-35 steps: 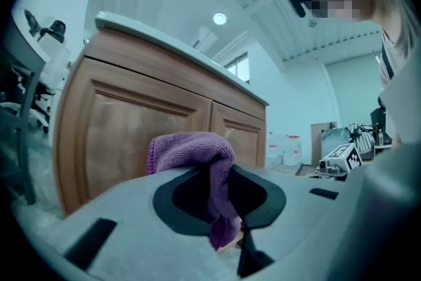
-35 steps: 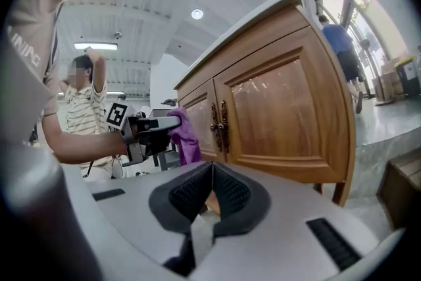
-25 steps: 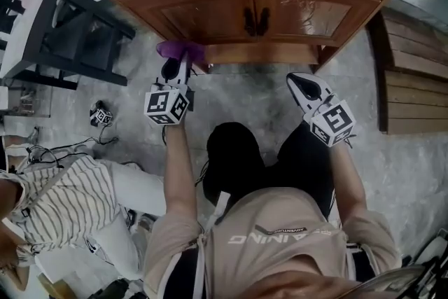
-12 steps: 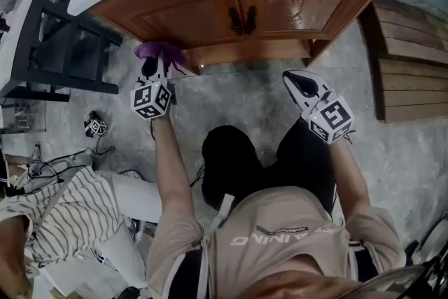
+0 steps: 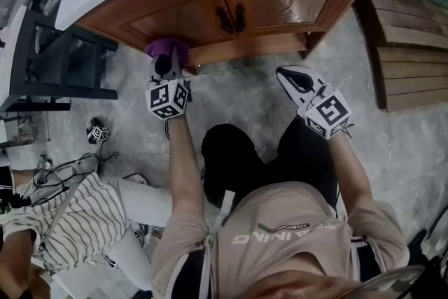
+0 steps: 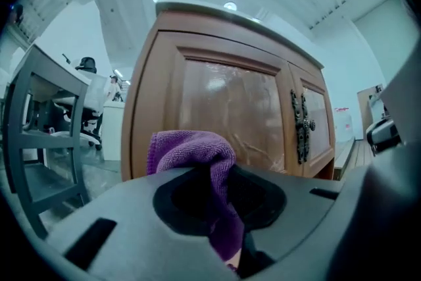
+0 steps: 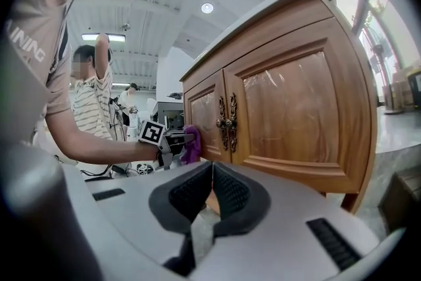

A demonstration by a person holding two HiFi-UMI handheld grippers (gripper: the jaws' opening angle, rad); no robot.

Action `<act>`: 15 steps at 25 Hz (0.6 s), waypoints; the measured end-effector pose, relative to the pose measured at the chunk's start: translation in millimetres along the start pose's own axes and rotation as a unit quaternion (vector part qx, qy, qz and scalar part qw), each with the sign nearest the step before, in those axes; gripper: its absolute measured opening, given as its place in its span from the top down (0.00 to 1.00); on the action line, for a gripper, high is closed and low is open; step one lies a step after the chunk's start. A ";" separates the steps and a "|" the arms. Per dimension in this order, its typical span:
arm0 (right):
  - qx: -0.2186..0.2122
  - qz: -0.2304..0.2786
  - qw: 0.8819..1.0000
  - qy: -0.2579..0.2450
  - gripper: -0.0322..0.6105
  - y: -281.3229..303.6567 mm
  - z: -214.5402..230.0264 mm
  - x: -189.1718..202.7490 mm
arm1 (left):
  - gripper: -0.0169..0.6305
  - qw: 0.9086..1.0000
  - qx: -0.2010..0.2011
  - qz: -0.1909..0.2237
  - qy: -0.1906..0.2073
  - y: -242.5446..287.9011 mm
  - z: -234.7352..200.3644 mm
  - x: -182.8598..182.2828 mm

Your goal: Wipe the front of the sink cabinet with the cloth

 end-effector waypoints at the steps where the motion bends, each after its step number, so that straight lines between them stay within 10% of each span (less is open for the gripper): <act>1: 0.001 0.001 1.000 0.001 0.93 -0.2 0.8 -0.5 | 0.87 1.000 0.003 0.002 0.001 4.3 8.2 -0.5; 15: 0.024 0.021 0.999 0.012 0.93 -20.7 12.6 -4.6 | 0.87 0.997 0.078 0.014 -0.010 50.8 108.5 -10.9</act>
Point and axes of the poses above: the fingertips, and each gripper's own axes: y forward along the fingers, z to its right, x out of its underside, the point moved 9 cm from there along -y, backward along the fingers, and after that the axes turned 12 degrees about x, right-handed, at the moved point
